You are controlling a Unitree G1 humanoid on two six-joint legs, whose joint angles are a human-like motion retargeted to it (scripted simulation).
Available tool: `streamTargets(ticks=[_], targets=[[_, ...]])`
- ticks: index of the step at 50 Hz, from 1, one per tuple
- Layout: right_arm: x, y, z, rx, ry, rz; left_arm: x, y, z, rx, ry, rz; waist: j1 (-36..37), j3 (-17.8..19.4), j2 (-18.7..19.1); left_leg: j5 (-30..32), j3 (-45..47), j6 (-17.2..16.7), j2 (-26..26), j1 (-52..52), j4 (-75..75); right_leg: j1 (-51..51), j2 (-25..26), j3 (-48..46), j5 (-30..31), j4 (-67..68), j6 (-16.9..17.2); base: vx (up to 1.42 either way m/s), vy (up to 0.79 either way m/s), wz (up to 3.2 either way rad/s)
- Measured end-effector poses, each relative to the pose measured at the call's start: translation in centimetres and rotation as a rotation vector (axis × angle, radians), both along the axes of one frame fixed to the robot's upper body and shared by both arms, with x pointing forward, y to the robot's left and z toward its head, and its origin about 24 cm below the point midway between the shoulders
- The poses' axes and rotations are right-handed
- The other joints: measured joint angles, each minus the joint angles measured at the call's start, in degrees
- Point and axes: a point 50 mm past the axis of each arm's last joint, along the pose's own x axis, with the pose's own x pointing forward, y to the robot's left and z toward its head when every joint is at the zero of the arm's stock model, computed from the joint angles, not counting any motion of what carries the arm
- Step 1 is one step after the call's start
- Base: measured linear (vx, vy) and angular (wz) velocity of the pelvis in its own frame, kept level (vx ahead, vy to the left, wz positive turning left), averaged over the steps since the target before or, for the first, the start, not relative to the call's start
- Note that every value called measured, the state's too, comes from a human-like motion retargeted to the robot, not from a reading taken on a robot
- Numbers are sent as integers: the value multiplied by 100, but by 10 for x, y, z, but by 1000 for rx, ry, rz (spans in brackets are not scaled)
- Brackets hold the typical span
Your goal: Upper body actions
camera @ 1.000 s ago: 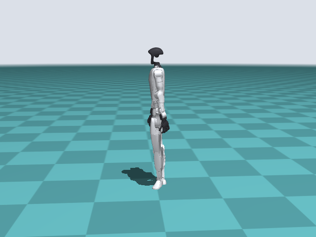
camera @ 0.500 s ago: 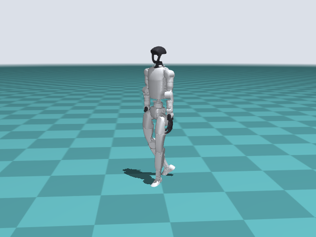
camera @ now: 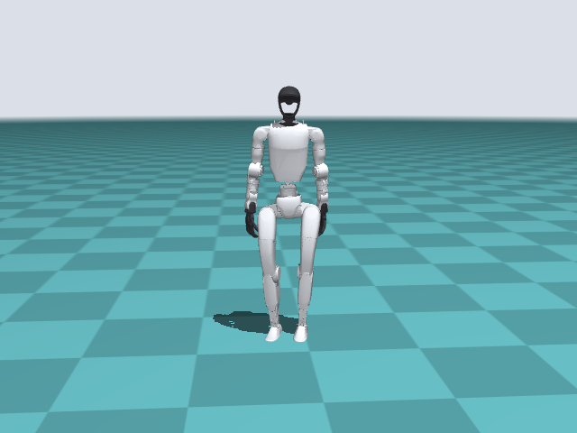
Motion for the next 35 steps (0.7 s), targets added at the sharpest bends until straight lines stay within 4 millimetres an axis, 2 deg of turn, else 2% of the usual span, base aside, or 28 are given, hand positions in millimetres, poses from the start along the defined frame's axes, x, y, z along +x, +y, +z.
streamTargets(ticks=[2, 3, 7, 10, 12, 17, 25, 35], targets=[[-3, 2, 0, 1, 13, 8, -2, -3, 0, -1, 0, -11, -114, -56, -12, -87, -181, -20, -60, -91, 182, 81, -106, -368, -51, -45, 30, 7, -18, 177], [-3, 2, -1, 0, 12, 20, -3, -5, 0, -9, 2, -18, -119, -67, -16, -184, 54, -39, -26, -126, 250, 124, -147, -526, -76, -52, 39, 5, -17, 121], [-1, 1, 0, -8, 5, 67, -9, -15, -1, -25, 29, -49, -226, -209, 115, -211, 2243, 111, 510, 186, -77, 265, -39, -878, -214, -79, 36, 7, -7, 91], [0, 0, 0, -8, 4, 87, -17, -21, -1, -18, 49, -51, -487, -383, 260, -161, 1134, -69, 333, 132, -146, 398, 55, -1216, -315, -115, 55, 13, -4, 97], [0, 1, 0, -2, -2, 65, -16, -22, -1, -20, 49, -62, -561, -399, 285, -115, 1401, -80, 460, 154, -166, 447, 31, -1313, -350, -86, 92, 5, -3, 52], [-9, 3, -1, 13, 31, 10, -6, -16, -1, -2, 27, -85, -413, -503, 273, -99, 1344, -75, 424, 229, -243, 618, 90, -1455, -372, -214, 78, 6, -1, 21], [-22, 5, -1, 1, 85, 83, 13, -2, -2, 45, -37, -79, -329, -594, 250, -97, 1351, -89, 438, 327, -337, 728, 171, -1488, -395, -301, 83, 3, -1, 2], [-15, 8, -1, 13, 72, 134, 13, 9, 1, 48, -15, -124, -367, -522, 40, -441, 1344, -150, 421, 205, 438, 449, -35, -821, -310, -28, 116, -1, 2, -45]])
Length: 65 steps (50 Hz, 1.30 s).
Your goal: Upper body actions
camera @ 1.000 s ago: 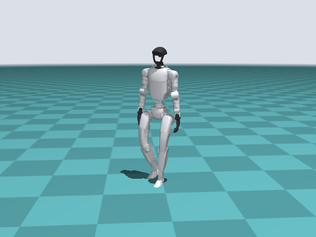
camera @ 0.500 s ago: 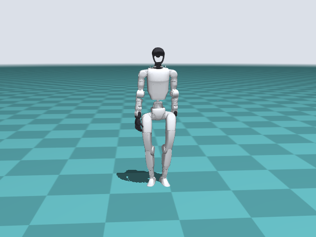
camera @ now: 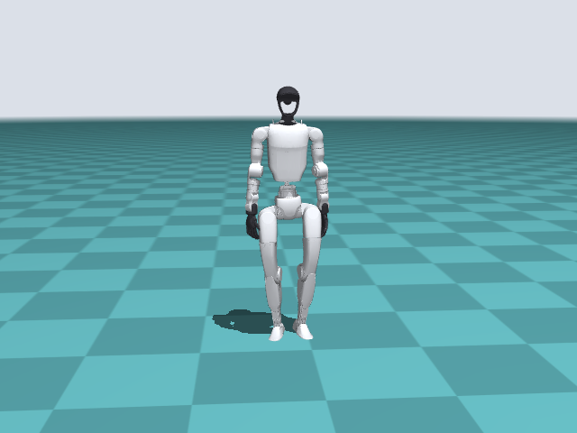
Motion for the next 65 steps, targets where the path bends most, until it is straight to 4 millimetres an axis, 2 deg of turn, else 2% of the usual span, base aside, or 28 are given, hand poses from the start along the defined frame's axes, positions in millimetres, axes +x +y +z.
streamTargets(ticks=[2, 5, 8, 10, 14, 16, 18, 21, 24, 28, 32, 35, 38, 41, 43, 45, 48, 55, 58, 62, 65], targets=[[2, -2, 0, -5, -5, 6, -2, -3, 0, -7, 2, 2, 131, -35, -59, 43, -344, 73, -85, -109, 179, -133, -98, 323, 98, 38, 15, -2, 11, -152], [2, -5, 1, -21, -13, 7, -7, -7, -1, -19, 9, 12, 431, -92, -115, 116, -1450, 151, -349, -248, 277, -314, -149, 919, 285, 28, 11, 1, 15, -213], [1, -10, 1, -39, -10, 8, -11, -9, -1, -27, 12, 23, 785, -60, -98, 168, -2313, -61, -452, -139, 78, -459, -80, 1565, 514, 16, 11, 2, 18, -250], [3, -13, 2, -49, -13, 1, -11, -9, -1, -32, 12, 21, 700, -35, -39, 98, -2307, -176, -364, -14, -85, -510, -73, 1715, 648, -17, 44, -3, 17, -149], [10, -21, 3, -61, -47, -35, -4, -5, 0, -49, 12, -23, 135, 28, 205, -20, -1204, 302, -214, 290, -606, -627, 45, 1830, 885, -52, 20, -14, 23, -93], [13, -23, 4, -65, -63, -43, 0, 0, 1, -57, 11, -70, -166, 20, 318, 56, -1061, 325, -215, 280, -730, -841, 135, 1989, 926, 61, -79, -21, 19, -133], [16, -21, 4, -67, -71, -46, 10, 10, 3, -46, -4, -126, -417, 87, 407, 129, -461, 289, -27, 277, -850, -1082, 242, 2105, 909, 226, -365, -36, 16, -178], [15, -18, 4, -61, -64, -64, 28, 26, 6, 1, -34, -215, -593, 233, 551, 110, 130, 385, 94, 408, -1032, -1261, 130, 1288, 622, 292, -961, -33, 8, -210], [6, -18, 3, -59, -31, -37, 36, 32, 8, 31, -43, -256, -392, 284, 564, -28, 856, 488, 132, 502, -1092, -1359, -88, 250, 240, 260, -1143, -22, 0, -301], [-1, -24, 3, -100, -19, 8, 37, 32, 7, 35, -73, -229, -109, 282, 545, -356, 2085, 539, 127, 701, -1210, -1378, -318, -1304, -258, 172, -1035, -21, -5, -375], [7, -29, 5, -104, -24, -26, 33, 29, 6, 23, -84, -182, -331, 223, 603, -678, 3069, 435, 162, 758, -1263, -1197, -402, -3038, -564, 97, -758, -32, -13, -326], [16, -33, 7, -120, -40, -73, 22, 22, 4, -3, -64, -150, -712, 57, 799, -876, 3756, 285, 274, 713, -1274, -1072, -309, -3958, -530, 89, -547, -24, -9, -271], [23, -36, 9, -129, -55, -129, 11, 13, 2, -32, -41, -117, -976, -163, 1039, -1027, 4680, 66, 375, 671, -1280, -1070, -192, -4124, -402, 158, -402, -15, -6, -266], [19, -36, 9, -129, -43, -194, 2, 8, 1, -44, -17, -107, -1268, -378, 1221, -1141, 5439, -162, 398, 682, -1257, -895, -134, -4734, -252, 6, -71, -3, -4, -222], [13, -36, 8, -129, -21, -253, -1, 6, 1, -44, -4, -109, -1336, -547, 1313, -1173, 5943, -343, 406, 705, -1234, -839, -115, -5312, 68, -193, 30, 4, -14, -219], [4, -35, 7, -129, 6, -324, 0, 5, 1, -39, 0, -106, -1181, -699, 1321, -1157, 6476, -557, 395, 750, -1199, -1056, -48, -4916, 285, -236, -107, 7, -8, -238], [-11, -29, 6, -120, 52, -426, 6, 4, 0, -25, -31, -88, -1222, -700, 1256, -1044, 6475, -658, 461, 879, -1010, -1234, 40, -4214, 270, -259, -391, 10, -18, -144], [-37, -16, 4, -93, 127, -464, 24, 1, -1, -10, -101, -51, -1189, -623, 1027, -362, 6535, -695, 471, 1421, -724, -1152, 18, -3355, 106, -139, -423, 17, -18, -100], [-45, -18, 5, -106, 151, -420, 22, -8, -2, -30, -115, -32, -1114, -711, 904, 64, 6475, -466, 446, 1641, -515, -1079, -16, -2972, 64, -185, -414, 31, -19, -84], [-39, -22, 5, -108, 136, -334, 20, -16, -4, -58, -132, -43, -962, -694, 307, 864, 5827, 419, 492, 1887, 557, -873, -573, -2569, 129, -183, -305, 26, -13, -104], [-24, -24, 4, -93, 97, -272, 21, -14, -4, -44, -136, -69, -666, -478, -115, 1104, 5036, 1070, 804, 1776, 1936, -666, -865, -2127, 193, -185, -308, 23, -10, -149]])
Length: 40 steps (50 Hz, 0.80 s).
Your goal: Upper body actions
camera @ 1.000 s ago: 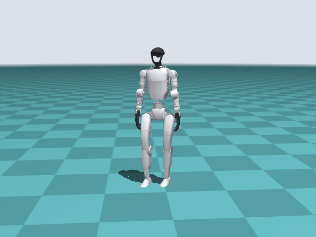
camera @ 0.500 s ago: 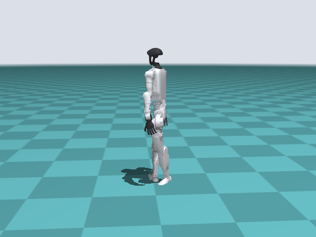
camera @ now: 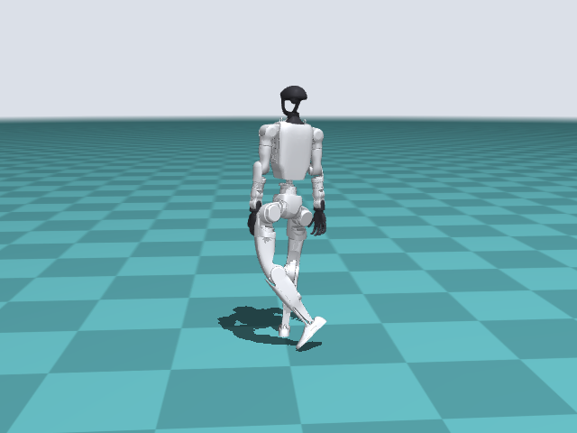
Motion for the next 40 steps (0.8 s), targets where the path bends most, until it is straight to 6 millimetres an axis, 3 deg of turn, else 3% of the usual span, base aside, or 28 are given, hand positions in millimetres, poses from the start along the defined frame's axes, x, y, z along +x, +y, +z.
streamTargets(ticks=[3, 7, 11, 15, 18, 20, 23, 26, 29, 33, 40], targets=[[17, 0, -1, 15, -43, 63, -6, -2, 0, 1, 15, -2, 263, 153, -10, -196, -1323, -243, 233, -689, 940, 124, 114, 381, 95, -98, -71, 17, -2, -149], [48, 2, 0, 38, -127, 125, -13, -5, -1, -14, 39, 22, 376, 296, 60, -570, -2234, -323, 308, -1399, 1157, 158, 184, 687, 219, -178, -114, 8, 3, -114], [73, 10, 2, 84, -202, 159, -21, -5, 0, -21, 68, 32, 384, 444, 147, -1006, -2919, -384, 191, -1871, 442, 176, 276, 1002, 299, -214, -140, 7, 5, -92], [80, 16, 3, 106, -226, 182, -29, -4, 0, -26, 100, 21, 482, 510, 363, -1229, -4291, -720, -209, -2294, -793, 174, 536, 1195, 354, -252, -163, 10, 7, -83], [74, 13, 2, 83, -191, 203, -32, -5, 0, -30, 110, 25, 719, 617, 554, -1170, -5430, -1055, -544, -2290, -1843, 252, 814, 1357, 330, -206, -166, 13, 9, -118], [65, 9, 1, 65, -148, 222, -35, -8, 0, -35, 113, 38, 971, 681, 651, -225, -5620, -1011, -658, -2190, -2467, 317, 977, 1675, 307, -136, -135, 22, 14, -128], [45, 2, 0, 35, -49, 260, -43, -15, 0, -68, 129, 69, 511, 520, 804, -407, -4847, -1138, -325, -2037, -2534, 341, 991, 1540, 248, -99, -29, 23, 20, 16], [29, 1, 0, 2, -3, 233, -39, -15, 0, -64, 119, 79, 291, 527, 818, -336, -5125, -1062, -480, -1936, -2726, 423, 1024, 1516, 225, -146, 21, 5, 10, 13], [8, 1, 0, -18, 34, 149, -35, -10, 0, -41, 99, 53, 387, 582, 729, -345, -5111, -988, -582, -1737, -2826, 568, 992, 1632, 218, -160, 66, 18, 9, -33], [-26, 1, 2, -33, 134, 17, -38, -6, 0, -24, 113, 27, 593, 385, 652, -410, -5035, -883, -682, -1649, -2895, 564, 953, 1741, 187, -123, 134, 21, 7, -33], [-25, -1, 2, -28, 140, 35, -34, -5, 0, -25, 95, 78, 497, 422, 607, -405, -4973, -799, -758, -1540, -2920, 689, 929, 1804, 131, -130, 239, 8, 7, -7]])
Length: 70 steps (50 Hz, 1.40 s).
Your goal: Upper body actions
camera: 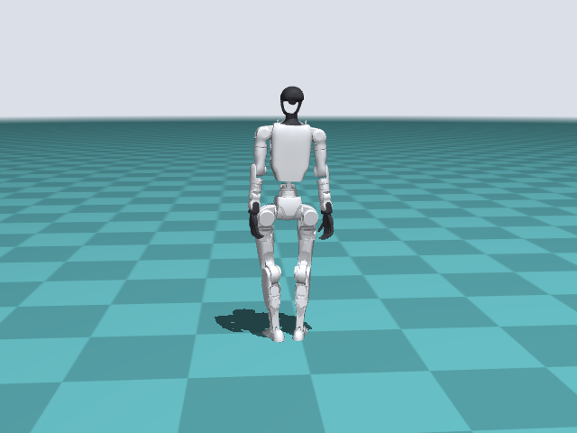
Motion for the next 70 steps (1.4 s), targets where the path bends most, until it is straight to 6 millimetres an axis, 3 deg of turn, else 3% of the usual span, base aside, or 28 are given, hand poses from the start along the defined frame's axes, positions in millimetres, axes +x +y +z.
streamTargets(ticks=[5, 14, 20, 25, 31, 35, 40, 42, 47, 52, 55, 62, 65, 70], targets=[[18, 3, -3, 32, -67, 90, -2, 1, 0, 0, 5, -12, -25, -97, -77, 103, 147, 31, -105, -49, -40, -22, -115, -53, -5, -9, 74, 6, 8, 13], [58, 6, -4, 88, -207, 68, 6, -3, 0, -18, -18, -34, 59, 25, -86, 48, 248, 236, -245, -96, -65, -182, -320, -56, 19, 189, 214, 0, 11, 1], [75, 6, -3, 96, -269, 217, -3, 2, 0, 3, 1, -42, -44, 158, -73, 32, 480, 386, -276, -80, -152, -344, -329, 60, 196, 256, 157, -2, 7, -34], [70, 6, -3, 74, -257, 278, -7, 7, 1, 18, 26, -70, -234, 300, -6, -3, 884, 425, -121, -90, -210, -538, -180, 195, 82, 309, -138, -13, -1, -79], [52, 5, -4, 64, -210, 204, -2, 6, 1, -5, 6, -77, -330, 424, 20, -143, 1655, 384, 107, -44, -245, -699, -208, -291, -260, 289, -373, -17, -7, -141], [43, 1, -4, 44, -184, 159, 1, 3, 0, -11, -14, -54, -253, 418, 19, -286, 2353, 310, 259, 28, -316, -722, -371, -1191, -529, 243, -407, -15, -8, -215], [41, -3, -3, 24, -186, 113, 0, 4, 1, -10, -9, -45, -166, 369, 32, -484, 3099, 193, 379, 146, -395, -523, -612, -2897, -737, 169, -191, -12, -12, -213], [40, -5, -3, 19, -188, 97, -1, 7, 1, -2, 2, -51, -125, 355, 23, -594, 3640, 96, 416, 287, -412, -416, -644, -3548, -715, 81, -87, -8, -18, -242], [38, -4, -3, 14, -182, 80, 2, 12, 2, 20, 11, -50, -69, 320, 14, -761, 4658, -162, 477, 595, -419, -382, -619, -4117, -205, -124, -90, -3, -15, -181], [29, 0, -3, 22, -154, 70, 9, 14, 2, 30, -4, -38, -396, 225, 48, -818, 5114, -386, 515, 805, -395, -494, -500, -3634, 1036, -484, -320, 2, -27, -79], [15, 4, -3, 25, -114, 31, 14, 15, 2, 37, -11, -51, -709, 94, 134, -791, 5084, -496, 638, 826, -339, -484, -386, -3724, 908, -667, -323, 8, -24, -1], [-9, 4, -1, 1, -42, -62, 22, -5, -1, -2, -59, -24, -645, -377, 353, -735, 5543, -832, 822, 967, -290, -755, -170, -3034, 513, -528, -281, 14, -23, -50], [-3, 2, -1, 3, -53, -50, 23, -11, -1, -21, -72, -37, -669, -455, 454, -683, 5727, -909, 881, 1101, -259, -826, -70, -2744, 349, -436, -282, 12, -18, -64], [24, 5, -4, 39, -126, 6, 18, -12, -1, -21, -57, -55, -803, -524, 420, -122, 5765, -683, 945, 1391, -19, -791, 16, -2391, 204, -453, -331, 13, -22, -76]])
